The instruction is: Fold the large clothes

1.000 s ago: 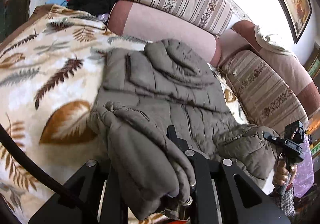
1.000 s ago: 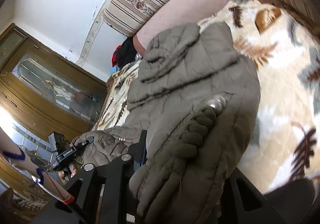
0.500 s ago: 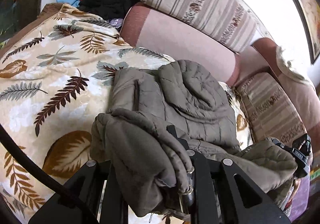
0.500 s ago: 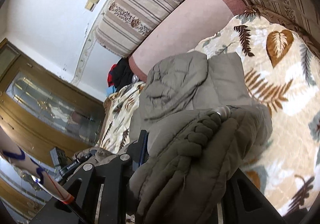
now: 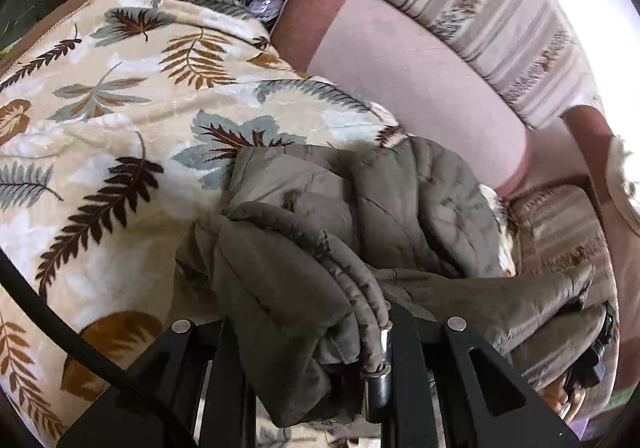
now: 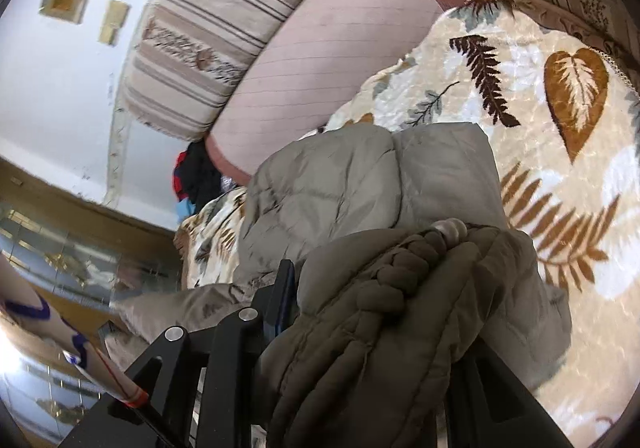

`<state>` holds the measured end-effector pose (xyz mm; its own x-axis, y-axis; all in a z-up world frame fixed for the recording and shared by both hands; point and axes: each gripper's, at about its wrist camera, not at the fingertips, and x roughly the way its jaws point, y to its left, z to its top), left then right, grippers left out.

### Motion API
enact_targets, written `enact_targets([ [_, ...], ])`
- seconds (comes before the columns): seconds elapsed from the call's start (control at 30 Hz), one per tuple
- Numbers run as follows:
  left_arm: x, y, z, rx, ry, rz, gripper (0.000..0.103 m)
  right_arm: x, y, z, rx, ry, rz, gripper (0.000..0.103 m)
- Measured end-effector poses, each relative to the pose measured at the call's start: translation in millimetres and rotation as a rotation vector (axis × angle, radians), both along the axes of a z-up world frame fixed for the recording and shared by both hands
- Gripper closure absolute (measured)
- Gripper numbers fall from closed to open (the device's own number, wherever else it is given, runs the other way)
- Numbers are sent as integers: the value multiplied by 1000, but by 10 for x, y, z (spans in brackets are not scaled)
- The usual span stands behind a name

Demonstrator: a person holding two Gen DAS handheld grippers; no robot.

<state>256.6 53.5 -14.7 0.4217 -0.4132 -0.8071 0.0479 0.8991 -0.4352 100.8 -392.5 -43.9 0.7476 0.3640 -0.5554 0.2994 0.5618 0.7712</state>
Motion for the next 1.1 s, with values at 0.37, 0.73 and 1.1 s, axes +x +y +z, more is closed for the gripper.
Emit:
enact_targets([
  [0.37, 696, -229, -396, 36, 54, 61, 80, 645, -268, -429, 38, 68, -62, 68],
  [0.73, 536, 20, -144, -257, 9, 64, 25, 526, -321, -290, 55, -11, -95, 23],
  [1.1, 79, -562, 408, -116, -138, -124, 21, 297, 149, 462, -434, -66, -86, 12],
])
